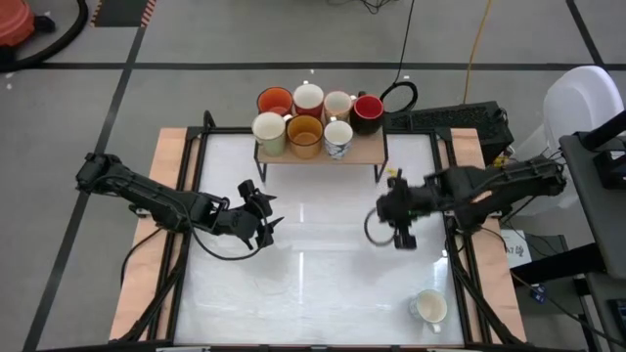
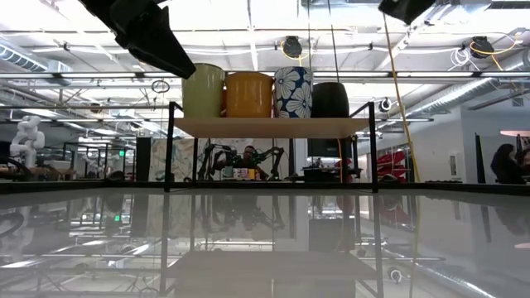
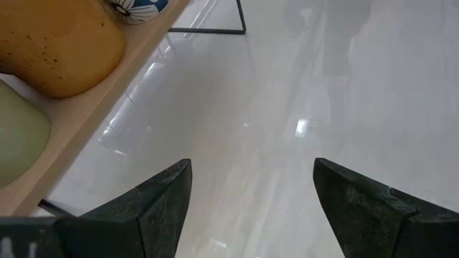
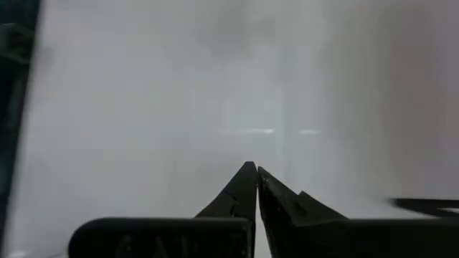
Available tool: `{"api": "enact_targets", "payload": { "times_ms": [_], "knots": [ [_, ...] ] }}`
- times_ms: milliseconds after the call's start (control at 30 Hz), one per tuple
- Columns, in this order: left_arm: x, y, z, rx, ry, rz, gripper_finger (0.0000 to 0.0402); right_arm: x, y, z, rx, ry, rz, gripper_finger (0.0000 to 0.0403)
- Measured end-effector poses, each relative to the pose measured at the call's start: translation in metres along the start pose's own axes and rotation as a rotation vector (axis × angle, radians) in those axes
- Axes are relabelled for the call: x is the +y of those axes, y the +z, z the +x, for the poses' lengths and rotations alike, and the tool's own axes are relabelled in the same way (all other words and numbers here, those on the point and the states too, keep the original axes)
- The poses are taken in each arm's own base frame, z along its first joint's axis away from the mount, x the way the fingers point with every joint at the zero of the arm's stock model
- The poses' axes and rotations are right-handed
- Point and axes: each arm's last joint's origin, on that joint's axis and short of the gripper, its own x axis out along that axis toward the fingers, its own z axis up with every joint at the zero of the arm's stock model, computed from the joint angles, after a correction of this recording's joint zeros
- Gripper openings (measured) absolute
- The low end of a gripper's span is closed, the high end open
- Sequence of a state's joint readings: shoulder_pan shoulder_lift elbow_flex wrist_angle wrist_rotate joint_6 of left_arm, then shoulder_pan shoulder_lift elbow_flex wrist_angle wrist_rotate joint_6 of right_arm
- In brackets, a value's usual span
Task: Place coffee mugs
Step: Put the light blue patterned mug on the shelf
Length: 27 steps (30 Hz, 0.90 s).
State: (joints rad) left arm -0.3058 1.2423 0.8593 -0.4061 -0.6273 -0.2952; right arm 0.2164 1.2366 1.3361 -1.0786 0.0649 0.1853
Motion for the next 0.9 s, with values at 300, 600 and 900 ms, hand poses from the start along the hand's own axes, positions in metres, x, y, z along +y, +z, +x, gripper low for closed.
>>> {"api": "enact_targets", "payload": {
  "times_ms": [300, 600, 900],
  "knots": [
    [-0.003, -0.001, -0.002, -0.002, -0.010, -0.003, 0.0292, 0.046, -0.006, 0.009, 0.064, 0.121, 0.096, 0.0000],
    [-0.011, -0.003, -0.008, -0.011, -0.046, 0.022, 0.0292, 0.073, -0.017, 0.006, 0.116, 0.174, 0.276, 0.0000],
    [-0.018, -0.005, -0.013, -0.017, -0.072, 0.054, 0.0292, 0.084, -0.031, 0.002, 0.173, 0.103, 0.416, 0.0001]
  ]
}}
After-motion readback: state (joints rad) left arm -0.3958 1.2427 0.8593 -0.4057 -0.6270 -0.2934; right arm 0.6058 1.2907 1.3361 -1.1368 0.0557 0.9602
